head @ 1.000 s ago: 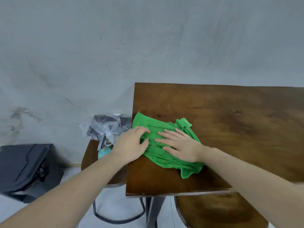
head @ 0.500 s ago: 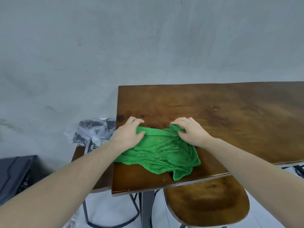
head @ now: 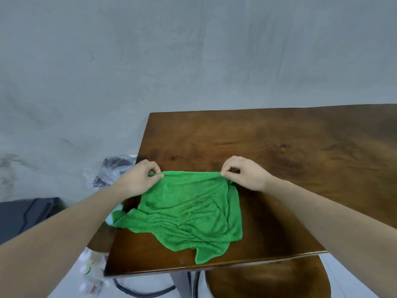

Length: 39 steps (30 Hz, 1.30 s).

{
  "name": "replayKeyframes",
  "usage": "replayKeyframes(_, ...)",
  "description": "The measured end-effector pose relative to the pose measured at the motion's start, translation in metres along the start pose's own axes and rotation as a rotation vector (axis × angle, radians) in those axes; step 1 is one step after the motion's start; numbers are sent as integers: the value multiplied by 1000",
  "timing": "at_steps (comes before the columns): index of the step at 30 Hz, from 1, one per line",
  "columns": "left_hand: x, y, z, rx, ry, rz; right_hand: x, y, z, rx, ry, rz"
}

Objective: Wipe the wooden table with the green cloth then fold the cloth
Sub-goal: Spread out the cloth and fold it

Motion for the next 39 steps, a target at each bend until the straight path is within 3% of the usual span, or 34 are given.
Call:
replayKeyframes(3,-12,-6,3,-36,98,-59,-19,0,-24,172,-251,-110)
replayKeyframes(7,-4,-5,-15,-135,698,54,-23,-4,-36,328,-696,-115)
replayKeyframes(11,-15,-6,-27,-174,836,15,-44,-4,-30,319,-431,83)
replayKeyframes(16,-14,-12,-39,-223,746,297,-64,-8,-48,352,-128,293)
replayKeyframes(18,-24,-23,-44,-228,672,308,-77,-15,-51,360,-73,293)
replayKeyframes(23,-101,-64,-73,-140,537,35,-140,-58,-42,279,81,19)
replayKeyframes(27,-174,-80,-97,-50,528,-209,-208,-72,-3,200,-109,-338)
replayKeyframes(31,-229,-78,-114,45,573,-385,-259,-62,30,161,-310,-540)
replayKeyframes(35,-254,-55,-128,123,675,-474,-272,-41,56,86,-554,-556)
replayKeyframes(39,-251,-20,-131,167,764,-431,-255,-10,77,53,-672,-513)
Point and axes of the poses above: each hand's wrist, its own y-axis away from the middle knuckle, its own x-axis out of the palm, z = x × y, the point moved 9 cm from there along -y, towards the middle knuckle, and after that the axes turned 3 degrees about -y, right-handed, at the moved point
